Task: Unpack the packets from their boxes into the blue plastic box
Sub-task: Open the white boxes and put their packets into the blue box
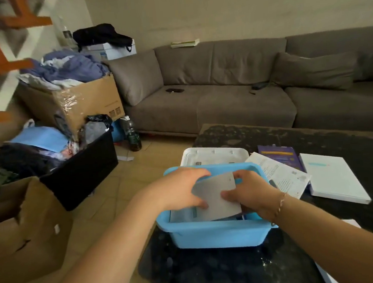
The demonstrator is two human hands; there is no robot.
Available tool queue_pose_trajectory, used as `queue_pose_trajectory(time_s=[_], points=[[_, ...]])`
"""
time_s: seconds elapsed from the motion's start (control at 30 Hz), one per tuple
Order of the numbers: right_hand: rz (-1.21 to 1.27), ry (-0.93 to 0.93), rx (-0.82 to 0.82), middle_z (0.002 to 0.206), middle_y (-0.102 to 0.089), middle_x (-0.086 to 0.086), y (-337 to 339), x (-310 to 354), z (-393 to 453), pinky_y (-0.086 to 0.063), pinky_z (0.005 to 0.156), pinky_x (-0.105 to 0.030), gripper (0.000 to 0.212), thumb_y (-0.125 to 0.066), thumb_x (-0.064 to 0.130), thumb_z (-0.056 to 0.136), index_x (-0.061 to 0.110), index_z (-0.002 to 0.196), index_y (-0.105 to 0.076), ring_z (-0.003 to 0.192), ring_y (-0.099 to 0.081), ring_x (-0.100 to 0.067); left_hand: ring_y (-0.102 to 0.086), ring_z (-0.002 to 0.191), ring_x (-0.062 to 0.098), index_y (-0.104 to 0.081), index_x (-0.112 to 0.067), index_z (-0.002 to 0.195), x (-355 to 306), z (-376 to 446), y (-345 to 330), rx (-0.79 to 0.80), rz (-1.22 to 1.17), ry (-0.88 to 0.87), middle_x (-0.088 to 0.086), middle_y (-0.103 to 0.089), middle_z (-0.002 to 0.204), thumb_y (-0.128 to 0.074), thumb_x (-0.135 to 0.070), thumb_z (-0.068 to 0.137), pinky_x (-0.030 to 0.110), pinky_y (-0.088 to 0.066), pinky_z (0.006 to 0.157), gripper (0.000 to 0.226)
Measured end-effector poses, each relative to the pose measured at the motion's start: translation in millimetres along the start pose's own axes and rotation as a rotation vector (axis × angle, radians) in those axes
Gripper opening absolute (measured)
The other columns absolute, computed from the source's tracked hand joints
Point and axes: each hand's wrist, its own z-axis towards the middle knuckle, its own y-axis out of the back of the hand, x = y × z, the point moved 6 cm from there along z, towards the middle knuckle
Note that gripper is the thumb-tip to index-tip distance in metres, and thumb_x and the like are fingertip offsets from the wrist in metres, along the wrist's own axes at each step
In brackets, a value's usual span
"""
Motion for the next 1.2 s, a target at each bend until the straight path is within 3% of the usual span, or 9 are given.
queue_pose_trajectory(time_s=[0.17, 0.37, 0.5, 0.67, 0.83, 0.97, 1.07, 1.13, 1.2], points=[[-0.163, 0.02, 0.086, 0.095, -0.07, -0.007, -12.6, -3.7, 3.7, -0.062, 0.073, -0.04, 0.024, -0.078, 0.015, 0.08, 0.018, 0.098, -0.063, 0.085, -0.07, -0.025, -0.047, 0.126, 0.016, -0.035, -0.034, 0.145, 10.5, 7.3, -24.1, 0.118, 0.036, 0.07, -0.012, -0.046, 0.142, -0.078, -0.048, 0.074, 0.037, -0.046, 0.099, 0.084], [-0.719, 0.064, 0.08, 0.087, -0.066, -0.005, -4.2, 6.5, 3.1, -0.059, 0.076, -0.029, 0.029, -0.069, 0.037, 0.087, 0.012, 0.101, -0.061, 0.078, -0.066, -0.017, -0.054, 0.111, 0.019, -0.051, -0.029, 0.13, 11.9, 9.8, -28.0, 0.156, 0.098, 0.084, -0.008, -0.054, 0.122, -0.079, -0.037, 0.075, 0.041, -0.051, 0.09, 0.062], [-1.01, 0.077, 0.135, 0.094, -0.059, -0.005, -7.5, 5.8, -1.5, -0.042, 0.067, -0.021, 0.015, -0.05, 0.022, 0.097, 0.01, 0.102, -0.056, 0.076, -0.049, -0.011, -0.055, 0.108, 0.021, -0.054, -0.028, 0.126, 12.0, 11.3, -27.9, 0.191, 0.113, 0.074, -0.006, -0.055, 0.119, -0.08, -0.032, 0.076, 0.043, -0.052, 0.09, 0.057], [-0.933, -0.031, 0.273, 0.129, -0.054, -0.009, -17.8, 6.7, -10.2, -0.041, 0.092, -0.03, 0.058, -0.035, 0.018, 0.101, 0.004, 0.152, -0.013, 0.114, -0.053, -0.023, -0.054, 0.111, 0.02, -0.055, -0.034, 0.123, 15.6, 14.6, -28.7, 0.216, 0.097, 0.049, -0.009, -0.056, 0.119, -0.081, -0.032, 0.074, 0.045, -0.051, 0.093, 0.056], [-0.956, -0.025, 0.296, 0.145, -0.045, -0.016, -22.0, 11.0, -19.7, -0.037, 0.102, -0.029, 0.065, -0.029, 0.017, 0.103, 0.0, 0.152, 0.01, 0.13, -0.046, -0.028, -0.056, 0.107, 0.018, -0.059, -0.036, 0.115, 17.5, 15.6, -30.4, 0.204, 0.064, 0.033, -0.011, -0.06, 0.115, -0.08, -0.031, 0.075, 0.045, -0.052, 0.09, 0.046], [-0.992, 0.017, 0.299, 0.141, -0.048, -0.021, -23.4, 9.9, -19.4, -0.039, 0.1, -0.032, 0.06, -0.029, 0.014, 0.103, -0.011, 0.149, 0.0, 0.126, -0.049, -0.033, -0.053, 0.117, 0.021, -0.057, -0.039, 0.122, 17.2, 14.4, -30.8, 0.179, 0.075, 0.065, -0.011, -0.057, 0.125, -0.078, -0.034, 0.077, 0.045, -0.049, 0.097, 0.05], [-0.934, 0.082, 0.226, 0.112, -0.06, -0.011, -13.4, 13.7, -18.2, -0.047, 0.077, -0.03, 0.058, -0.039, 0.016, 0.099, -0.005, 0.148, -0.015, 0.097, -0.059, -0.022, -0.042, 0.133, 0.014, -0.045, -0.029, 0.143, -1.8, 9.1, -18.2, -0.013, 0.052, 0.04, -0.008, -0.045, 0.145, -0.069, -0.034, 0.089, 0.033, -0.037, 0.109, 0.06], [-0.881, 0.192, 0.087, 0.112, -0.063, -0.008, 10.0, 24.4, -22.9, -0.045, 0.071, -0.027, 0.042, -0.044, 0.017, 0.096, 0.005, 0.136, -0.04, 0.089, -0.059, -0.019, -0.051, 0.125, 0.014, -0.057, -0.021, 0.133, -32.7, -1.9, -4.8, -0.361, -0.041, -0.09, -0.004, -0.055, 0.136, -0.068, -0.027, 0.091, 0.03, -0.041, 0.106, 0.044], [-0.731, 0.306, -0.082, 0.115, -0.068, -0.008, 46.5, 31.0, -33.9, -0.052, 0.08, -0.03, 0.036, -0.05, 0.016, 0.093, 0.013, 0.129, -0.054, 0.094, -0.064, -0.021, -0.06, 0.108, 0.016, -0.067, -0.011, 0.114, -72.3, -26.7, -3.2, -0.775, -0.166, -0.314, 0.002, -0.065, 0.117, -0.066, -0.018, 0.09, 0.03, -0.049, 0.097, 0.025]])
